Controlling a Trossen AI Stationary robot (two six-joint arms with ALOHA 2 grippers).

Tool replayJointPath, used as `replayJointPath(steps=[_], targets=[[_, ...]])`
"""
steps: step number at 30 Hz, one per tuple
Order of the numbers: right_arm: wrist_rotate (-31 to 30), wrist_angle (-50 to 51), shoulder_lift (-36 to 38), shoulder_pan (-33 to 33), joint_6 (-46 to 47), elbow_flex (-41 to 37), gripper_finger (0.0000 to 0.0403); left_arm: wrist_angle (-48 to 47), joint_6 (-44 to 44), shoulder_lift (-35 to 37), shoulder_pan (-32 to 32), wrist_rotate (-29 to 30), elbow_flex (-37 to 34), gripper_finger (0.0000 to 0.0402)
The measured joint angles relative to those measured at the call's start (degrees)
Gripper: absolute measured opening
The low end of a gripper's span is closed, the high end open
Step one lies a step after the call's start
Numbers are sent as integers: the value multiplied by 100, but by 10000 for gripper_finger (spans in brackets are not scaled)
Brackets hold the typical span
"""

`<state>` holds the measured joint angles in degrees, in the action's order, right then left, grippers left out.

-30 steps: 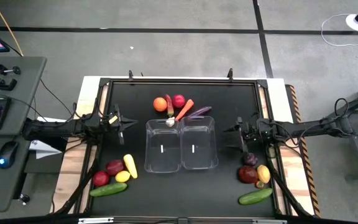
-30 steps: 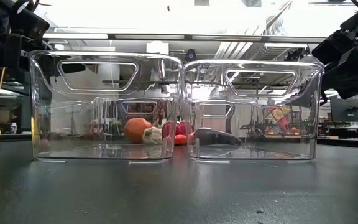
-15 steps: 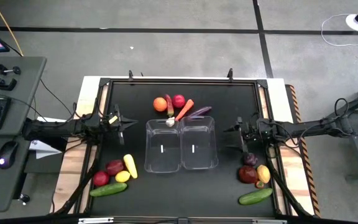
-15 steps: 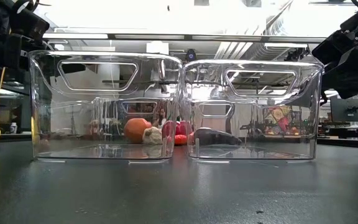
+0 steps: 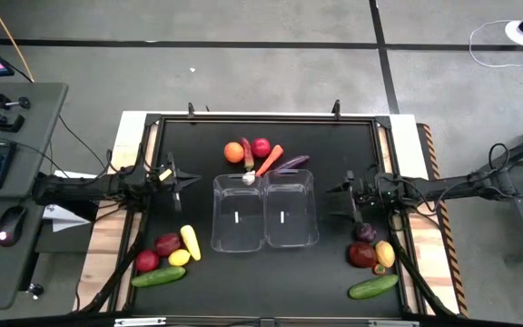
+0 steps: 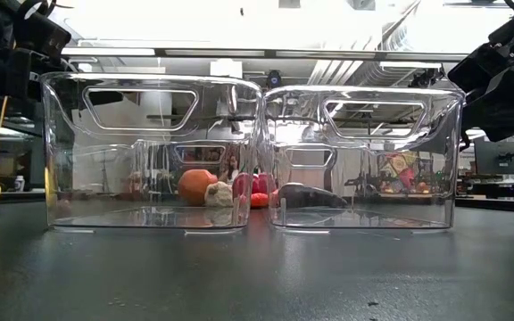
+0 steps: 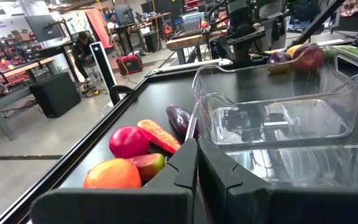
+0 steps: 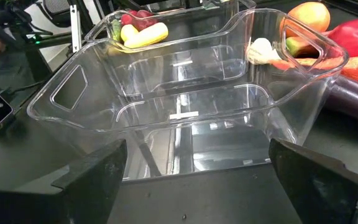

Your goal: Sort produce into baskets

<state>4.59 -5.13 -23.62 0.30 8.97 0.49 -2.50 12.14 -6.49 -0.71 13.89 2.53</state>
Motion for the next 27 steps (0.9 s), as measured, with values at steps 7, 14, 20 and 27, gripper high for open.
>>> replayJointPath(steps=[7, 14, 20, 27], targets=[[0, 0, 0, 0, 0, 1, 387, 1, 0, -2, -1, -1, 1, 0], [0, 0, 1, 0, 0, 1, 387, 8, 95, -2, -2, 0, 0, 0], [0, 0, 2, 1, 0, 2, 387, 102, 2325, -2, -2, 22, 0, 0], [1, 0, 2, 1, 0, 0, 387, 2153, -365, -134, -8, 22, 0, 0]])
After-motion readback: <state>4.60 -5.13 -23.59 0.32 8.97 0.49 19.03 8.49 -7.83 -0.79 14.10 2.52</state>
